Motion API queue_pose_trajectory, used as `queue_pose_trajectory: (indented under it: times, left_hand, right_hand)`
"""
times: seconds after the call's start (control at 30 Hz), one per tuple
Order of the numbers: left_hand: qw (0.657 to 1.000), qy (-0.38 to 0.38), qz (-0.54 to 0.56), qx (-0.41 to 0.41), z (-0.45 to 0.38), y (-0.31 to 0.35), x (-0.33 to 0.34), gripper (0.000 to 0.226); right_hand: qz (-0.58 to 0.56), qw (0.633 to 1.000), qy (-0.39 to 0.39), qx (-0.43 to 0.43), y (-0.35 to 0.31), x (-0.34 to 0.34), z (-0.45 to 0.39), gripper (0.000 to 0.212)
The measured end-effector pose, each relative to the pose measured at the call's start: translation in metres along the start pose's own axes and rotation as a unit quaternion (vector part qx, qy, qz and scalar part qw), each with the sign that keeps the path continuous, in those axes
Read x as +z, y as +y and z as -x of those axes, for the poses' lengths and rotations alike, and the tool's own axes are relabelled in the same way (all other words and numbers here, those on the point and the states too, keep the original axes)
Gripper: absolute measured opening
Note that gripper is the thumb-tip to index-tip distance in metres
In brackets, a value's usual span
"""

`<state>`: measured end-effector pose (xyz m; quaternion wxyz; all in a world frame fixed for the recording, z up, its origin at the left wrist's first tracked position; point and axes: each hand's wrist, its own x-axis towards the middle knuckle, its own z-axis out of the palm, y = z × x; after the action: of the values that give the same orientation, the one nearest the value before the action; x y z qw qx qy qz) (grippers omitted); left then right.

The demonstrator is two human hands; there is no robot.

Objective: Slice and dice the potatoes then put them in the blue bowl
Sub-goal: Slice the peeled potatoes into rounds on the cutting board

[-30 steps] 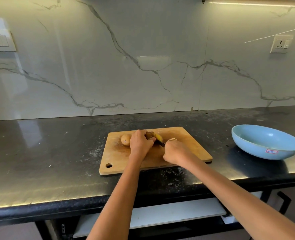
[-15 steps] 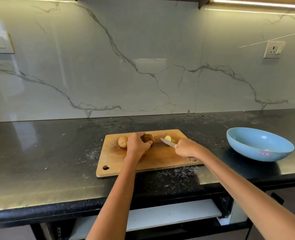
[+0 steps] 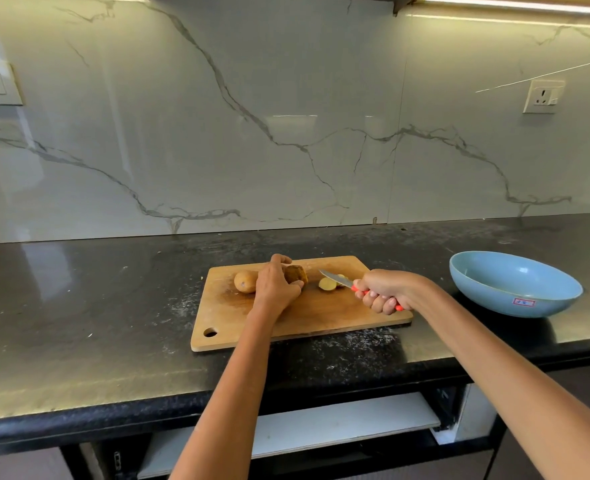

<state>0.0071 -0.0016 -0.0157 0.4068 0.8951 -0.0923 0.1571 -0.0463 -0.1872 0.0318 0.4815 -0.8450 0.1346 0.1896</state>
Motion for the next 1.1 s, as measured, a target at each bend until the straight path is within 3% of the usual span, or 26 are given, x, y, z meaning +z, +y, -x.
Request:
queue_pose_trajectory:
  times: [0.23,0.33,0.47,0.83,1.03,1.1]
  left_hand:
    - [1.000,-0.011,-0.011,0.010,-0.003,-0.002,0.002,0.047]
    - [1.000,0.004,0.012,0.007,-0.003,-0.002,0.002,0.041]
    - [1.000,0.025,0.006,0.002,-0.003,-0.002,0.001,0.040]
    - [0.999,0.044,0.014,0.000,-0.004,-0.004,0.004,0.030]
    - [0.997,0.066,0.027,0.000,-0.001,-0.003,0.005,0.030]
    - [0.998,0.061,0.024,0.004,-0.002,-0.002,0.005,0.031]
  right_hand:
    - [0.139,0.977,0.103,-0.124,-0.010,0.021,0.010,0.023]
    - [0.238,0.951,0.125,-0.154,-0.019,0.039,0.009,0.036]
    - [0.348,0.899,0.193,-0.181,-0.025,0.056,0.006,0.031]
    - [0.388,0.862,0.267,-0.186,-0.035,0.081,-0.003,0.012]
    - [0.368,0.891,0.205,-0.170,-0.044,0.073,-0.010,0.008]
    - [0.380,0.890,0.197,-0.156,-0.041,0.070,-0.005,0.017]
